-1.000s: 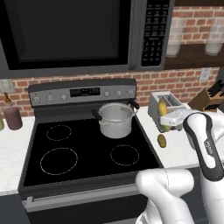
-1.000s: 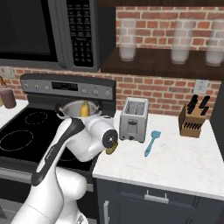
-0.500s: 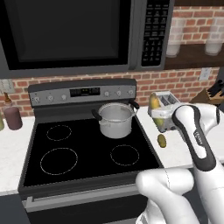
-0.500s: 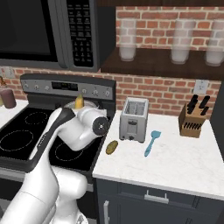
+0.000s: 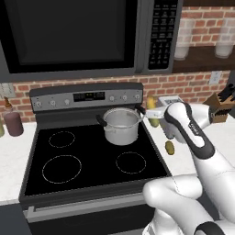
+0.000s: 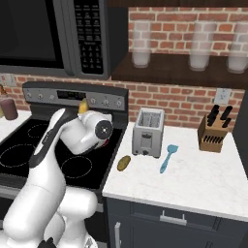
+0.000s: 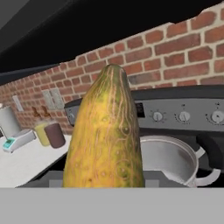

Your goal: Put the cucumber and potato in the pot. Retrieve the spatula and lightly stir the vegetables in the pot.

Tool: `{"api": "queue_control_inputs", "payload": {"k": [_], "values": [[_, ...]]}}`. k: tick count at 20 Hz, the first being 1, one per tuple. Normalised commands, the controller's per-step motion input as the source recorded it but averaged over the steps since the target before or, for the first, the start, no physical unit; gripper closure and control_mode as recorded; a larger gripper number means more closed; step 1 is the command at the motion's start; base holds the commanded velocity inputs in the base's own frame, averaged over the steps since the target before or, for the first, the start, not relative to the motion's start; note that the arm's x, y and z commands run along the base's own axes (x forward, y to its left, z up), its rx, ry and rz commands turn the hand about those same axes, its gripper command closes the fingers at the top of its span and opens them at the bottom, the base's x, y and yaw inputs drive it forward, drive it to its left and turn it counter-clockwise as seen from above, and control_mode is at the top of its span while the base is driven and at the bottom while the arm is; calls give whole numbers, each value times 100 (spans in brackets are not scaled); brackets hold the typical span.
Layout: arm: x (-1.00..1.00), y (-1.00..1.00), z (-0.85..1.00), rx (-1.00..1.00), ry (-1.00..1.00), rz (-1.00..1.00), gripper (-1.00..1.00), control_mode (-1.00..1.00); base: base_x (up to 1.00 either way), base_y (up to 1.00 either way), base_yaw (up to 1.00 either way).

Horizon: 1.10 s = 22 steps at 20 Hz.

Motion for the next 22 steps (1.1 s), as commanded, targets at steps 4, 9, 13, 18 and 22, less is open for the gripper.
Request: {"api": "queue_control_inputs", "payload": {"k": [4,9,13,18,22], "values": [[47,23,0,0,0,0,100,-100,0,0,0],[36,17,0,0,0,1,100,-100,0,0,0],[30,18,0,0,0,0,100,-100,0,0,0],[14,7,-7,0,0,0,100,-100,0,0,0],[10,0,-16,0,0,0,100,-100,0,0,0]]}}
